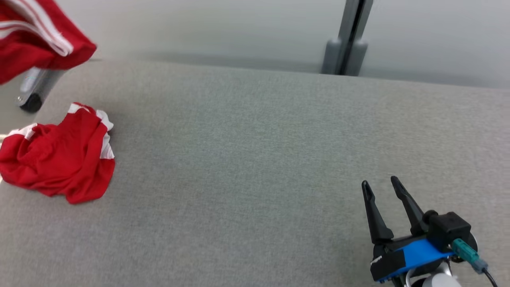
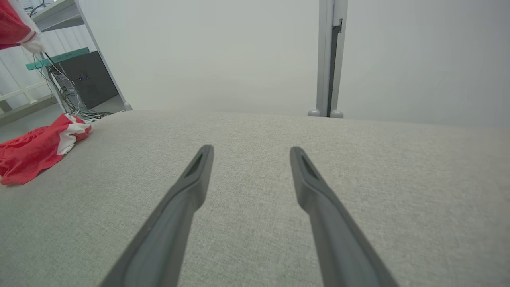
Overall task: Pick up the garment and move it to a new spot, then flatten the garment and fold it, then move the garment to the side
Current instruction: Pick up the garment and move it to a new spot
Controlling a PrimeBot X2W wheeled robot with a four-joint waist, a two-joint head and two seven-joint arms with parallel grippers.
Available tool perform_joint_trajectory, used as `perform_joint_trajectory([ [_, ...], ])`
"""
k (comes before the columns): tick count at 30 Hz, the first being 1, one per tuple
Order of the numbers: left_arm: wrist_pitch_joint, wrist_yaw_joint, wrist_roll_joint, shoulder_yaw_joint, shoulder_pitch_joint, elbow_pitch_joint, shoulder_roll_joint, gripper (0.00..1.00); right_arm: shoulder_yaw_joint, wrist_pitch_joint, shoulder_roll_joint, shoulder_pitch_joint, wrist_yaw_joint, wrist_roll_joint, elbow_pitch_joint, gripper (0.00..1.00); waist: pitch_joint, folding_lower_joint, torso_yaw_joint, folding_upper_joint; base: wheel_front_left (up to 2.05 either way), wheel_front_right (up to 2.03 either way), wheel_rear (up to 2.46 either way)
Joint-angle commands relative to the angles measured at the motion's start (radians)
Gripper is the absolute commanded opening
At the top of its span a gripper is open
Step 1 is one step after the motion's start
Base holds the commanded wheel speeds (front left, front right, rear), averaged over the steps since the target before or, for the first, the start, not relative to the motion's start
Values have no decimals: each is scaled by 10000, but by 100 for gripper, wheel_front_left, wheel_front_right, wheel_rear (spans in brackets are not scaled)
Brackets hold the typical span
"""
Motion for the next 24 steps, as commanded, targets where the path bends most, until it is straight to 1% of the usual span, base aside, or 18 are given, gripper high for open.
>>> perform_joint_trajectory([
  [1,58,-59,12,-76,-219,-105,-106,0,-15,-64,-51,104,3,33,57,100,-433,4,-410,3,0,0,0],
  [5,344,-301,-204,-481,-598,-901,-544,0,-25,-241,-50,172,3,254,314,100,-841,4,-811,3,0,0,0],
  [8,461,-449,-470,-800,-709,-1461,-1034,0,-62,-293,-51,132,3,281,395,100,-939,4,-1262,3,0,0,0],
  [13,516,-607,-880,-1449,-112,-2081,-1929,0,-201,-306,-47,97,5,210,368,100,-874,4,-2139,3,0,0,0],
  [15,356,-646,-837,-1723,202,-2271,-2181,0,-258,-269,-50,45,3,174,315,100,-772,4,-2512,3,0,0,0],
  [20,-121,-632,-1052,-2313,1418,-2204,-2966,0,-334,-249,-44,-46,5,178,227,100,-452,4,-3385,3,0,0,0],
  [24,-546,-489,-830,-2804,2360,-1360,-3386,0,-286,-274,-44,-134,5,289,176,100,-194,4,-3983,3,0,0,0],
])
